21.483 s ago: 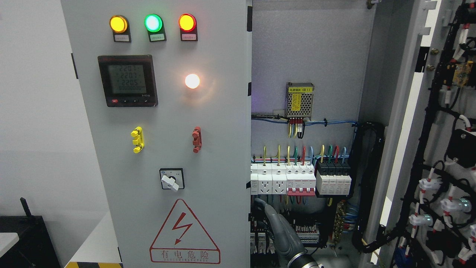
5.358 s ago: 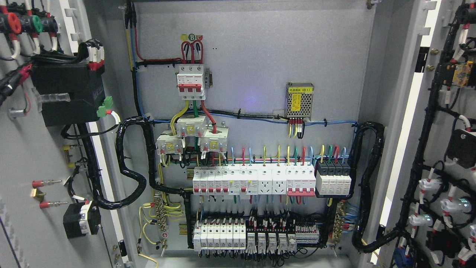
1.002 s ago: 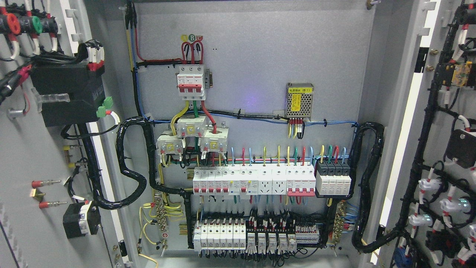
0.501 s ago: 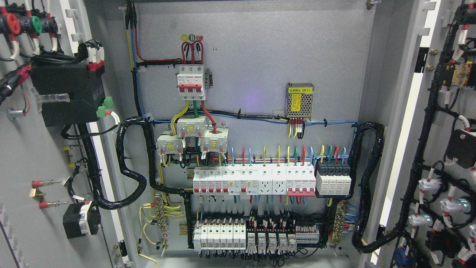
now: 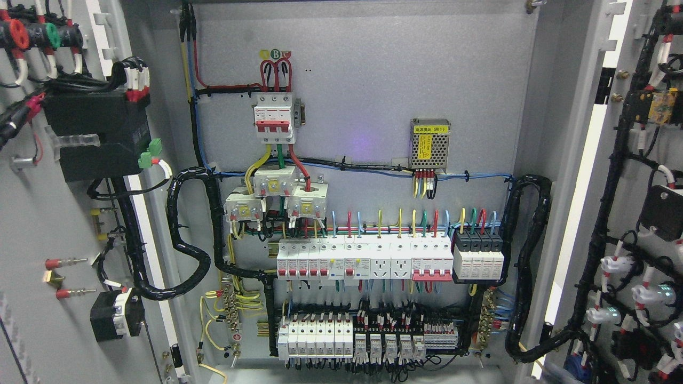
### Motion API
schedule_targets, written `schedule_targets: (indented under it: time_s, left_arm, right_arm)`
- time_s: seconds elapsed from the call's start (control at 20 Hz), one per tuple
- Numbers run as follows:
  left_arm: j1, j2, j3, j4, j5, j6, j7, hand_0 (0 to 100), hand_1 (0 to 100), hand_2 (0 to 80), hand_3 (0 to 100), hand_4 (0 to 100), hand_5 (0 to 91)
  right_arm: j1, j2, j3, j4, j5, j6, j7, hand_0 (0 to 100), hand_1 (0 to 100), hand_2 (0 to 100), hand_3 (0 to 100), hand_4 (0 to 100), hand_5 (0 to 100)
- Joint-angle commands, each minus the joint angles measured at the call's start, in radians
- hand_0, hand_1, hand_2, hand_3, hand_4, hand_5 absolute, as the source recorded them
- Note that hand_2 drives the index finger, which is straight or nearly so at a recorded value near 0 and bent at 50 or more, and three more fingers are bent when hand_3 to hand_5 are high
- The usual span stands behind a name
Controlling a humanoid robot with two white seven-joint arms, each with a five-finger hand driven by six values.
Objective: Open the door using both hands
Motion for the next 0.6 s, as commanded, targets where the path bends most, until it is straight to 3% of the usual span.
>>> schedule_targets:
  time_s: [0.0, 0.55]
  left_arm:
    - [-0.077, -0.072, 0.05, -0.054, 0.001, -0.09, 0.0, 0, 0, 0.0, 0, 3, 0.0]
    - [-0.187, -0.063, 0.11, -0.08, -0.001, -0.21, 0.0, 0, 0, 0.0, 0, 3, 0.0]
  right_arm:
    - [0.0, -0.039, -0.055, 0.012, -0.055, 0.013, 0.001, 23, 0, 0, 0, 0, 0]
    - [0.008, -0.074, -0.078, 0.012, -0.064, 0.021, 0.001, 23, 0, 0, 0, 0, 0]
